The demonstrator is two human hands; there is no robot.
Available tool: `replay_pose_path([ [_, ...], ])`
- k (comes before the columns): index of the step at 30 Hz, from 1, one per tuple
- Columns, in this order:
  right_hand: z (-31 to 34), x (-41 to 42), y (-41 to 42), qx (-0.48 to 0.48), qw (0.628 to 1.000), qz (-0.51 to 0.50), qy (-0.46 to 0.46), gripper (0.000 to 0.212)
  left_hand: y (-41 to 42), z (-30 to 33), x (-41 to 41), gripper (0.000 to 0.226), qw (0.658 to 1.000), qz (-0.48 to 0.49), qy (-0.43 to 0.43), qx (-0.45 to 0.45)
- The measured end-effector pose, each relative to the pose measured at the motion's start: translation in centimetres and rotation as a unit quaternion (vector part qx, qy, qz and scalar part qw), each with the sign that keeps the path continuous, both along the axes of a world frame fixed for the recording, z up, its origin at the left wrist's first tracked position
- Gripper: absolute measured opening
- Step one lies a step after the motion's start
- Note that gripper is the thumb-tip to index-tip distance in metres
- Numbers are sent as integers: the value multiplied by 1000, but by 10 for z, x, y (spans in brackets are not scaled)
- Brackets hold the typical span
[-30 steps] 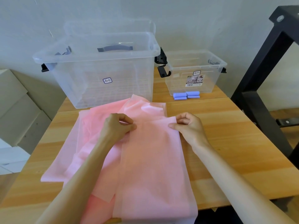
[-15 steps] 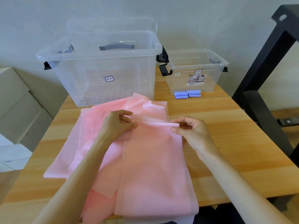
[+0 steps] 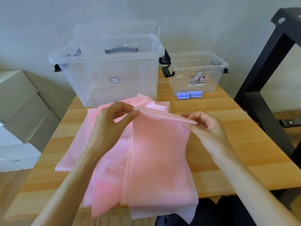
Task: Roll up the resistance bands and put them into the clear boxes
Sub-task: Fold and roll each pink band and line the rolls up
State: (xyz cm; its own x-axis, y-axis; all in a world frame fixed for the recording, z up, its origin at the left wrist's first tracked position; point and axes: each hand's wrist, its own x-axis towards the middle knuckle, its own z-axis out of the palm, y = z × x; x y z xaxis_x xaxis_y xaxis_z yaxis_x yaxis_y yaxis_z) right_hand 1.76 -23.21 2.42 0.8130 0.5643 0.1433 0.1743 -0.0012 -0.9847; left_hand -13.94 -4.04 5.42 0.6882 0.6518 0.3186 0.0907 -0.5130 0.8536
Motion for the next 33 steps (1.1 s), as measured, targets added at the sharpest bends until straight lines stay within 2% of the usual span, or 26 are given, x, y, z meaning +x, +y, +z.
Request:
replay_pose_path([
  [5,37,-28,-21,55,998,27,-11,12,-33,34,-28,13,996,-32,-75,-41],
  [8,67,-41,-33,76,995,45,-44,25,-49,60,-40,12,993,-30,-115,-29],
  [15,120,-78,-75,144,982,77,-99,12,-87,97,-76,16,981,-40,-189,4],
  [19,130,-101,-101,144,976,91,-135,16,-108,105,-98,14,976,-54,-211,28],
  [24,125,-130,-126,104,974,102,-172,12,-120,94,-130,15,976,-58,-205,36],
  [26,116,-142,-136,68,972,122,-187,15,-120,81,-146,24,978,-78,-189,36],
  [31,90,-158,-153,24,971,224,-83,16,-116,43,-183,48,985,-123,-124,-6],
  [33,82,-158,-154,-3,963,256,-84,22,-113,32,-191,50,987,-122,-103,-20],
])
